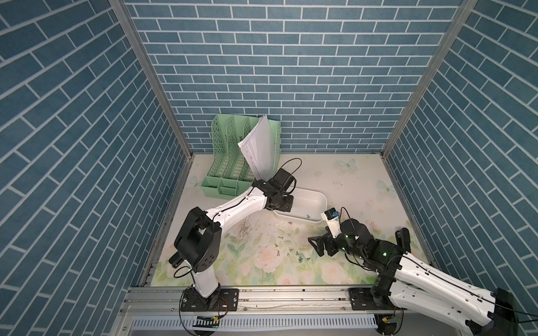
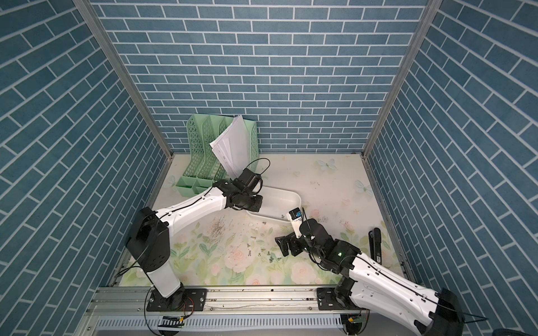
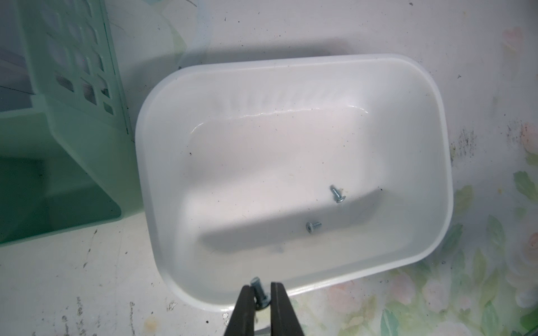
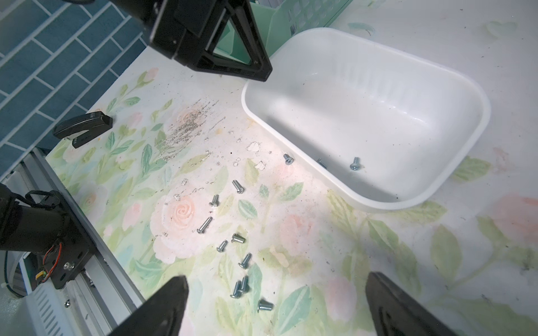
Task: Put the screws on the desktop into the storage box
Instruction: Place the screw in the storage box, then pick up the screw from the center of the board.
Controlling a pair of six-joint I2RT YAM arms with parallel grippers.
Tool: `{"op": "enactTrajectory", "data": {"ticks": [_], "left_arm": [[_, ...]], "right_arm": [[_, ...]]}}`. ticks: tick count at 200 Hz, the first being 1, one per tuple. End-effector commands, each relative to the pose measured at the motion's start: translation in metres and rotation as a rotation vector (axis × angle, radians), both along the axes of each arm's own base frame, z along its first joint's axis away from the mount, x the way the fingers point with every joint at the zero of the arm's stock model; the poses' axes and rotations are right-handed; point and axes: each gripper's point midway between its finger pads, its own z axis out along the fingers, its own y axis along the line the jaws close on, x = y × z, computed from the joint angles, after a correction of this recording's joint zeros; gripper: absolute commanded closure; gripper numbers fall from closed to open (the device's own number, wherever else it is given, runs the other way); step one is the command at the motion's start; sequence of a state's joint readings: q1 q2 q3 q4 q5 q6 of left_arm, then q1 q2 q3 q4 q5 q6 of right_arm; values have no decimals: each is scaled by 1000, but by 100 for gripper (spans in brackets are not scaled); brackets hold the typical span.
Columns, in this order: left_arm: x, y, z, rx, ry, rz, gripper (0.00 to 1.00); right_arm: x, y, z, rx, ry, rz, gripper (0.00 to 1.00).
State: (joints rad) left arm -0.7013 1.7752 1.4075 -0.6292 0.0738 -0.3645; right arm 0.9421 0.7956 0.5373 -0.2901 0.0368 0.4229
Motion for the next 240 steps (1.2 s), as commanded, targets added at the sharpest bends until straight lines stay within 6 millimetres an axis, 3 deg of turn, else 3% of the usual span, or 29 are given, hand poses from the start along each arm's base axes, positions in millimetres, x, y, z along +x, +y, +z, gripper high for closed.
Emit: {"op": "enactTrajectory", "data": {"ticks": [1,21,41,75,139,181,240], "left_arm": [[11,-4,10,-21,-22,-19,67],[14,-1,13,-29,-20,-16,50],[11,6,15,-24,-21,-9,25],[-1,18,16,-29,-16,-1,0],[-38,64,14,-24,-11,65,0],[-66,92,2,-16,15,108,0],[-89,106,-16,-49,49,145,0]], "right_arm": [[3,-7,-2,-15,15,-47,0],[5,-11,-8,-47,29,-70,0],[7,-14,-12,-84,51,-93,0],[5,-13,-30,-157,102,-97,1],[-8,-4,-64,-280,169,-77,7],[-17,2,-85,-343,202,-48,14],[-27,13,-100,-388,218,-13,31]]}}
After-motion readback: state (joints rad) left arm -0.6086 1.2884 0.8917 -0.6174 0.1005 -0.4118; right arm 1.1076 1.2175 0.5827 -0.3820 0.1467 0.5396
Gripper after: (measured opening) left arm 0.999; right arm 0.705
